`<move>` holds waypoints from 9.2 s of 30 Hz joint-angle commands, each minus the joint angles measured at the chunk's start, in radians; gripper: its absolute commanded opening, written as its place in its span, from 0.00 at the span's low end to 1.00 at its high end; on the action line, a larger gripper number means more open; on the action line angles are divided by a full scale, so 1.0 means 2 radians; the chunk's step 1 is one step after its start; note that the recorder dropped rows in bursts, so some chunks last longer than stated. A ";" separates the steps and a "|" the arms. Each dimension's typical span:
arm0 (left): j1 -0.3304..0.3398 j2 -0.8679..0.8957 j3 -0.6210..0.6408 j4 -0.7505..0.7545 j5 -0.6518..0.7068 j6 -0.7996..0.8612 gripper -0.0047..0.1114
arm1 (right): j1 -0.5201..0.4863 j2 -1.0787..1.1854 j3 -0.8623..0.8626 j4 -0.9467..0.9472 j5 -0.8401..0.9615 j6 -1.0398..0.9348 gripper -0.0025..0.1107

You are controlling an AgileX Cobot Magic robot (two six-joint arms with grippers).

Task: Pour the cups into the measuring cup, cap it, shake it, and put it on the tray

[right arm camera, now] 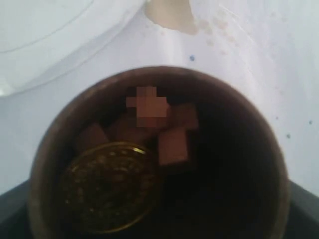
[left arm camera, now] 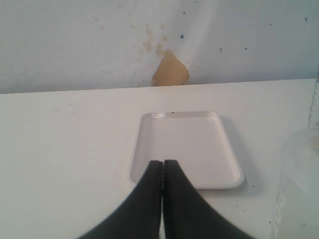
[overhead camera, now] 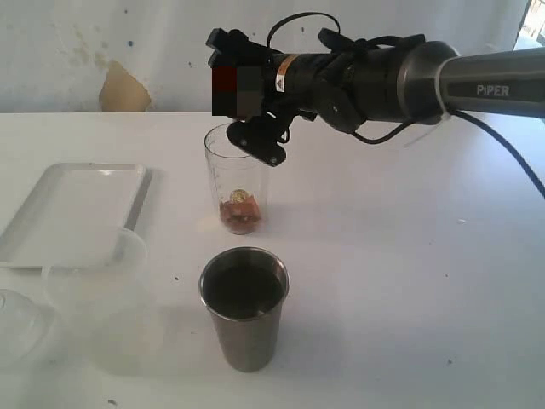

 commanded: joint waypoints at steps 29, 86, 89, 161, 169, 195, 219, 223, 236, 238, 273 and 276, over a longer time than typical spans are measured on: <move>-0.001 -0.001 0.002 0.001 0.001 -0.001 0.05 | -0.003 -0.003 0.000 0.019 -0.002 0.051 0.02; -0.001 -0.001 0.002 0.001 0.001 -0.001 0.05 | -0.018 0.007 0.030 0.164 -0.241 0.216 0.02; -0.001 -0.001 0.002 0.001 0.001 -0.001 0.05 | -0.018 0.007 0.030 0.183 -0.247 0.218 0.02; -0.001 -0.001 0.002 0.001 0.001 -0.001 0.05 | -0.064 0.069 0.099 0.633 -0.329 0.651 0.02; -0.001 -0.001 0.002 0.001 0.001 -0.001 0.05 | -0.103 0.086 0.099 0.534 -0.159 0.652 0.02; -0.001 -0.001 0.002 0.001 0.001 -0.001 0.05 | -0.139 0.129 0.099 0.418 -0.097 0.674 0.02; -0.001 -0.001 0.002 0.001 0.001 -0.001 0.05 | -0.139 0.129 0.099 0.419 -0.092 0.674 0.02; -0.001 -0.001 0.002 0.001 0.001 -0.001 0.05 | -0.139 0.129 0.099 0.419 -0.092 0.679 0.02; -0.001 -0.001 0.002 0.001 0.001 -0.001 0.05 | -0.139 0.129 0.099 0.395 -0.056 0.851 0.08; -0.001 -0.001 0.002 0.001 0.001 -0.001 0.05 | -0.139 0.129 0.097 0.392 -0.038 0.851 0.35; -0.001 -0.001 0.002 0.001 0.001 -0.001 0.05 | -0.139 -0.056 0.097 0.379 0.288 0.790 0.95; -0.001 -0.001 0.002 0.001 0.001 -0.001 0.05 | -0.136 -0.083 0.097 0.403 0.422 0.792 0.95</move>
